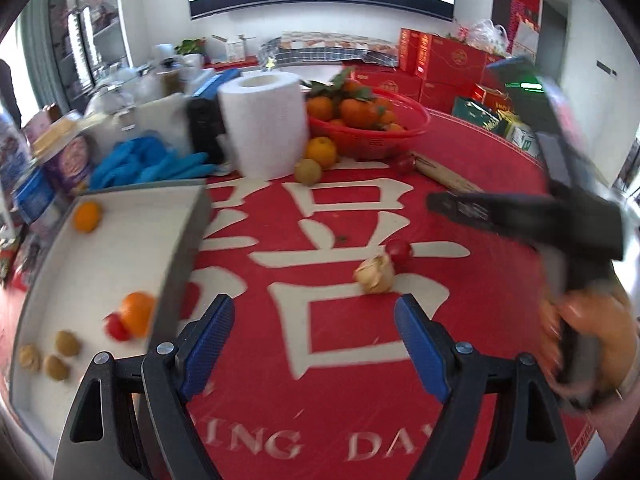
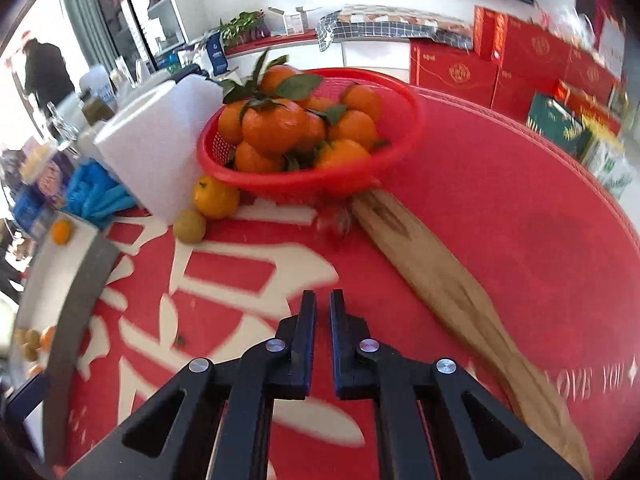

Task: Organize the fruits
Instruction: 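Grasp a husked fruit with the left gripper while the right gripper grasps a cherry tomato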

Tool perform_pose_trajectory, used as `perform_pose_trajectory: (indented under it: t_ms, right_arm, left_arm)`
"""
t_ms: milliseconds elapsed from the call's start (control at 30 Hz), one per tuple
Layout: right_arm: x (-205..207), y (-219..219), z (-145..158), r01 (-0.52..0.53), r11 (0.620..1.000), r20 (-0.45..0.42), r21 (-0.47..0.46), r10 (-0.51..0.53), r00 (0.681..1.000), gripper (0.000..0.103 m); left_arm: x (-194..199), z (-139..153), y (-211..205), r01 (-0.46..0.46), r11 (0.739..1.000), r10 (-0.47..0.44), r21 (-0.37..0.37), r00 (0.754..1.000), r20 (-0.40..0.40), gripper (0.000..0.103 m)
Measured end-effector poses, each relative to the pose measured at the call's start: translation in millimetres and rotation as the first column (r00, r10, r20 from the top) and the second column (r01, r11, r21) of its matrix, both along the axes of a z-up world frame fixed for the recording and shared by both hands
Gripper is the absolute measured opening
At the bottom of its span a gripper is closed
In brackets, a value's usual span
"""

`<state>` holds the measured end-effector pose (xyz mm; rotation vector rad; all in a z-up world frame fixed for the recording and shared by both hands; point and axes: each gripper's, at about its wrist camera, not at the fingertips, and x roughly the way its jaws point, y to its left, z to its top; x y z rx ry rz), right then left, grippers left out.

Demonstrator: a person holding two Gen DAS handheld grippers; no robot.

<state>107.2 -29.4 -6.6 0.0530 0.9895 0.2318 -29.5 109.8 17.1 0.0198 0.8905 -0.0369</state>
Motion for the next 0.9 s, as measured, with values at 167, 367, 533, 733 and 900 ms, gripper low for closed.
perform_pose_trajectory:
  t_ms: [167,367,533,733,900]
  right_arm:
    - [-45,-30,8,0.004,1.000,0.030,0.029,-0.005,1.000,0.008]
    - [-75,-44,10,0.008,0.999,0.053,0.040,-0.010,0.999,0.008]
    - [-61,-37,9,-0.022,0.999,0.033,0.024,0.021,0.999,0.013]
    - [-8,-15,9,-0.001,0.999,0.089,-0.034,0.004,0.996,0.068]
    - [29,12,-1,0.011,0.998,0.084,-0.061,-0.006,0.996,0.067]
  left_arm:
    - [28,-16,-20,0.034,0.999,-0.035,-0.028,0.999,-0.039,0.084]
    - [41,-31,-25,0.030,0.999,-0.031,-0.015,0.998,-0.045,0.028]
    - [22,-31,-13,0.004,1.000,-0.004,-0.001,0.999,-0.039,0.026]
    - [2,-32,8,-0.053,0.998,0.052,-0.026,0.998,-0.037,0.027]
    - [1,-31,12,-0.070,0.997,0.069,-0.026,0.997,-0.035,0.029]
